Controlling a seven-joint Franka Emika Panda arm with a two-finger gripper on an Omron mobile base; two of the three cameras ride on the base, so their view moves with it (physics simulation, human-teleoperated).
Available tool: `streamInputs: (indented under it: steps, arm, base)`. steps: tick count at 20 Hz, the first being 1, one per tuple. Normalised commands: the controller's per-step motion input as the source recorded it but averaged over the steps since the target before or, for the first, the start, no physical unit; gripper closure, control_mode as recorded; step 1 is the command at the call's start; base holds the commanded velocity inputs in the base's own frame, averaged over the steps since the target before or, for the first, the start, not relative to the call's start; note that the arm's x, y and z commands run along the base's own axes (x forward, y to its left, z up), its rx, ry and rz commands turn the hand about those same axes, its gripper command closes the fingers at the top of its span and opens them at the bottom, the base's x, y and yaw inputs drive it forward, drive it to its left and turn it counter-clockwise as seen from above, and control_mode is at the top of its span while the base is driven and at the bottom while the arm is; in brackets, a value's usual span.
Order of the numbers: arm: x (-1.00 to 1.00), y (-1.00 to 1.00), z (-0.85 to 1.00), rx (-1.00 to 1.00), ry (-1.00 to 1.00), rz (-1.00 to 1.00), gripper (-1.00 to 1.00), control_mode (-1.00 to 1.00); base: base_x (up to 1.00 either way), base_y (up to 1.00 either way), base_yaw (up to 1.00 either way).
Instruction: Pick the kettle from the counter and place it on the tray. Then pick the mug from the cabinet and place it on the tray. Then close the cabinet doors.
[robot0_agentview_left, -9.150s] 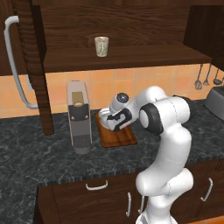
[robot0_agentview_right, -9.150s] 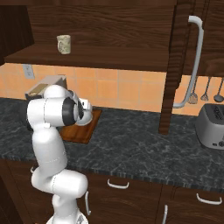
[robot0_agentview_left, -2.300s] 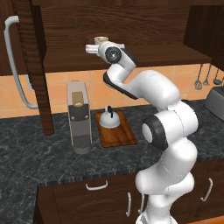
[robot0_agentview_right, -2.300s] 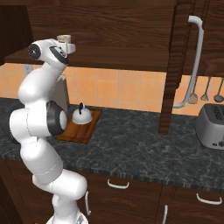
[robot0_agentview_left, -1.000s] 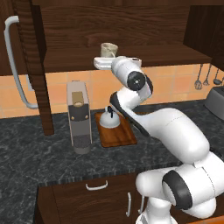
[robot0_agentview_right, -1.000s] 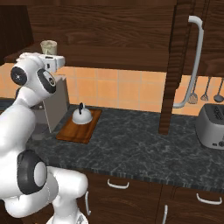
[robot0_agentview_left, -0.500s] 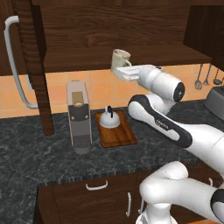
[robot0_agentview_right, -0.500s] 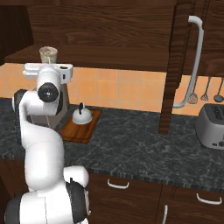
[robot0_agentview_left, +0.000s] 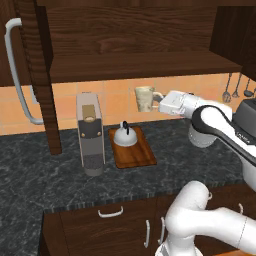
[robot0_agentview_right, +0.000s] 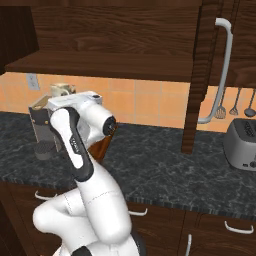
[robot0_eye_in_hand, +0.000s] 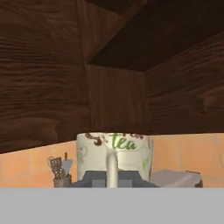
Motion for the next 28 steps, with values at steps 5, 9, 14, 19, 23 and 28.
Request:
streamInputs:
  steps: [5,9,14,19,23,28]
  arm:
    - [-0.11,-0.26,-0.59,0.00,0.01,0.28,1.00,-1.00]
    - [0.00,-0.20,-0.63,0.00,0.00,0.22,1.00,-1.00]
    - [0.16,-0.27,-0.49,-0.04,0.00,0.23,1.00,-1.00]
    - [0.23,-0.27,-0.44,-0.10,0.00,0.15,1.00,-1.00]
    - [0.35,-0.22,-0.58,-0.03,0.00,0.11,1.00,-1.00]
    - [0.37,-0.17,-0.52,-0.01,0.00,0.14,1.00,-1.00]
  base:
    - [0.00,0.00,0.00]
    - [0.00,0.00,0.00]
    - [0.00,0.00,0.00]
    - [0.00,0.00,0.00]
    - [0.00,0.00,0.00]
    - [0.00,0.00,0.00]
